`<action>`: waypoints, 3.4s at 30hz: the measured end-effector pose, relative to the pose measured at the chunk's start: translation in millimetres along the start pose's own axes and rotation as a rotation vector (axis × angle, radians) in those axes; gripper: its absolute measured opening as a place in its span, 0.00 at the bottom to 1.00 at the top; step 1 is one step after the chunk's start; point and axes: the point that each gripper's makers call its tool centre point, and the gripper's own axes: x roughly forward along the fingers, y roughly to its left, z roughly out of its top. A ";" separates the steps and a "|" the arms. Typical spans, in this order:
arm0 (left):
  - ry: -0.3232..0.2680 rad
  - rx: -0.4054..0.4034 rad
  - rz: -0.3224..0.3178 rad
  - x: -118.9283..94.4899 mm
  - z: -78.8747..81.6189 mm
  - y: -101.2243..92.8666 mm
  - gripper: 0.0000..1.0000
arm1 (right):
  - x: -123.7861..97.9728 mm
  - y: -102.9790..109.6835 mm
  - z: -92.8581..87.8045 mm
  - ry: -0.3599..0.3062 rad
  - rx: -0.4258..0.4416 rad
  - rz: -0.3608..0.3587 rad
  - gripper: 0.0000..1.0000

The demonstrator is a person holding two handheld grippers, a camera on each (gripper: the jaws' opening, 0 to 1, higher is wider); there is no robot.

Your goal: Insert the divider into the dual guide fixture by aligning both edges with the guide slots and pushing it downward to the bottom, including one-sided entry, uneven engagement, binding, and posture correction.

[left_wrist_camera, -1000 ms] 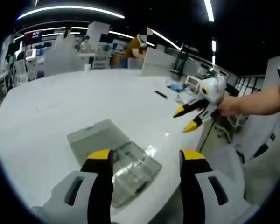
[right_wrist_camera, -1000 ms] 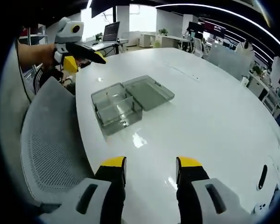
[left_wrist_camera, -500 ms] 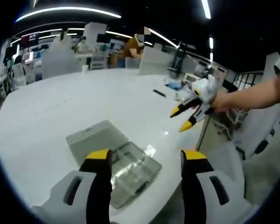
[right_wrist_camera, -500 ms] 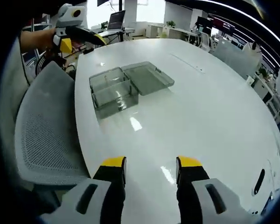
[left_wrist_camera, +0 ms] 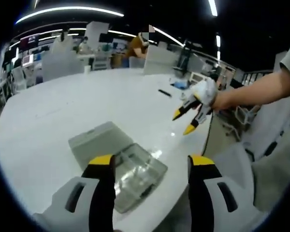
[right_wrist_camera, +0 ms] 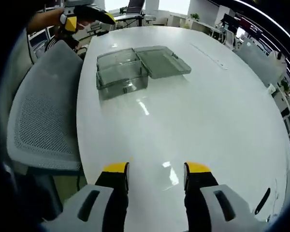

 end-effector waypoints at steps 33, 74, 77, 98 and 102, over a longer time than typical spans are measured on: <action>0.046 0.054 -0.029 9.7 -14.5 -2.6 0.64 | 28.9 -10.7 -23.4 0.146 -0.204 0.143 0.38; 0.046 0.013 0.000 4.8 -22.6 2.6 0.63 | 37.6 -14.4 -32.6 0.216 -0.292 0.200 0.31; 0.045 0.010 0.001 4.4 -22.3 3.0 0.63 | 37.3 -14.7 -31.9 0.223 -0.284 0.196 0.29; 0.034 0.012 -0.017 7.6 -16.3 -3.1 0.63 | 37.7 -14.1 -31.3 0.220 -0.248 0.183 0.27; 0.037 0.008 -0.016 6.7 -18.5 -3.2 0.63 | 38.2 -13.5 -31.9 0.215 -0.231 0.175 0.27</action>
